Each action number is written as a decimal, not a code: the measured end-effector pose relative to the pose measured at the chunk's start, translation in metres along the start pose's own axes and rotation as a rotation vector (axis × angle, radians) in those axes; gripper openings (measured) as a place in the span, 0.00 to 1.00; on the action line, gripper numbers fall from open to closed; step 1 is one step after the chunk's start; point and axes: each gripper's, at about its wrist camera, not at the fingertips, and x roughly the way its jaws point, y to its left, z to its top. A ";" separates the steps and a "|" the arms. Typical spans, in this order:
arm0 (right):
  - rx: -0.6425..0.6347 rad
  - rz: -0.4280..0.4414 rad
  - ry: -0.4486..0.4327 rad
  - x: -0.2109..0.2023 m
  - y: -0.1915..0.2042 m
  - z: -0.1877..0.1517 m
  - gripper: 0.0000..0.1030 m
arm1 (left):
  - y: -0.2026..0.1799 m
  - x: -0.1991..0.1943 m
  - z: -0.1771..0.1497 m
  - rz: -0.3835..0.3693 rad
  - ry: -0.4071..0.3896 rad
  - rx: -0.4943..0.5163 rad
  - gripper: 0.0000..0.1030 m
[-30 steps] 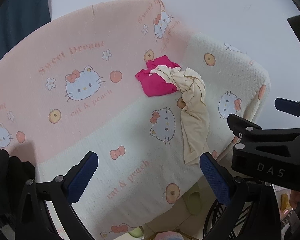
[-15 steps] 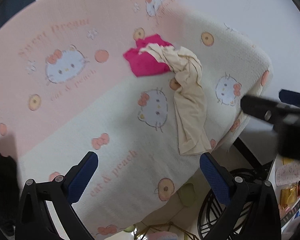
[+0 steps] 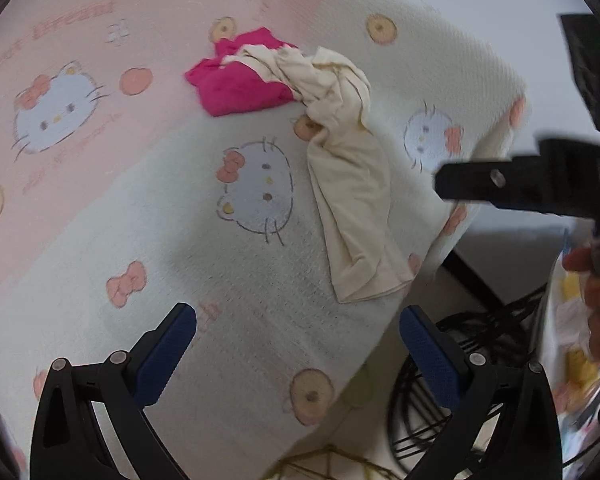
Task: Fold clothes
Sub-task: 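Move both grippers toward the cream garment on the bed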
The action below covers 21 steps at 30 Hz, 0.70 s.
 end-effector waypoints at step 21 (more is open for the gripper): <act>0.275 0.255 0.142 0.129 -0.058 -0.013 0.61 | -0.037 0.079 0.001 -0.037 0.028 0.215 0.84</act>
